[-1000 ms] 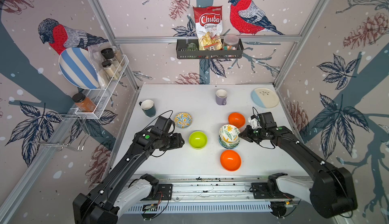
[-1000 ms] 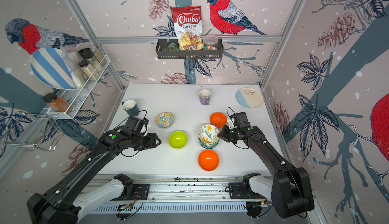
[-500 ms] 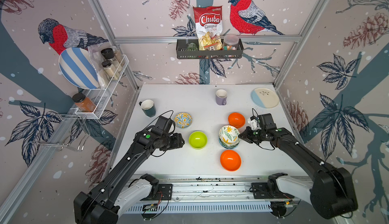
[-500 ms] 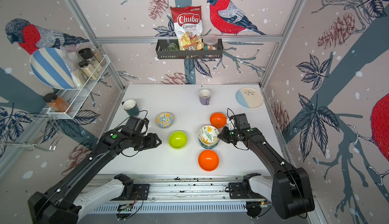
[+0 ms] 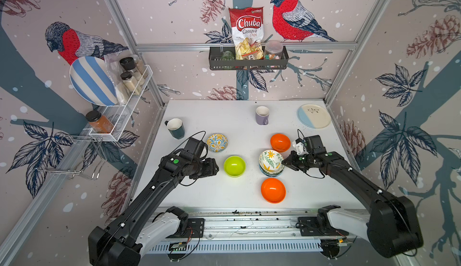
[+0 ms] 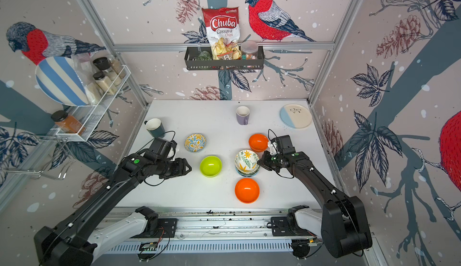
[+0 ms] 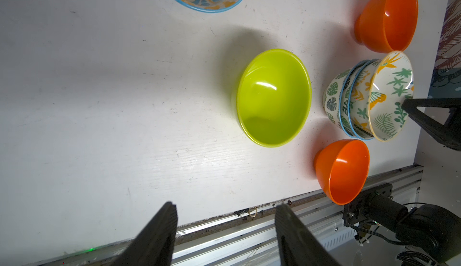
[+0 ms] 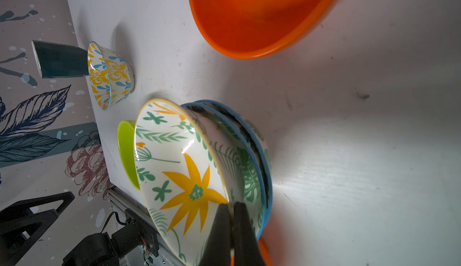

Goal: Stack the bowls
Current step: Place the bowl on the bowl.

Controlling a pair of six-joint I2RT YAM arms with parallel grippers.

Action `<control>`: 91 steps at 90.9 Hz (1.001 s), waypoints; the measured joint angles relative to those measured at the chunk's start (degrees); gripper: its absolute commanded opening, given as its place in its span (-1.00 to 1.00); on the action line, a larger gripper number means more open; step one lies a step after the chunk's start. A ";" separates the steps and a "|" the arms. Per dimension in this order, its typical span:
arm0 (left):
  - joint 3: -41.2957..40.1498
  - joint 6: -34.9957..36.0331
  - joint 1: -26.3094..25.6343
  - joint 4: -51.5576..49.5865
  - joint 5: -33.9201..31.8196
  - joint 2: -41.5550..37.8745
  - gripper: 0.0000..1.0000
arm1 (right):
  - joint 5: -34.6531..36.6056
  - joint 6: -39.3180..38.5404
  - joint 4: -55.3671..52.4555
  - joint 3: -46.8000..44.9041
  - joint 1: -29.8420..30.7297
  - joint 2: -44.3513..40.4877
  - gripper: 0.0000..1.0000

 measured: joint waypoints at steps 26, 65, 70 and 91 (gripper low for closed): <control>-0.02 0.00 0.00 -0.02 0.04 -0.61 0.29 | 0.17 -0.15 0.02 -0.07 0.02 0.20 -1.00; -0.28 0.00 0.00 0.00 0.22 -0.52 0.29 | 0.17 -0.15 -0.04 -0.11 0.26 0.81 -1.00; -0.37 0.00 0.00 0.00 0.22 -0.55 0.29 | 0.17 -0.15 -0.17 -0.11 0.39 0.81 -1.00; -0.46 0.00 0.00 0.00 0.26 -0.50 0.30 | 0.17 -0.17 -0.76 -0.09 0.59 0.66 -1.00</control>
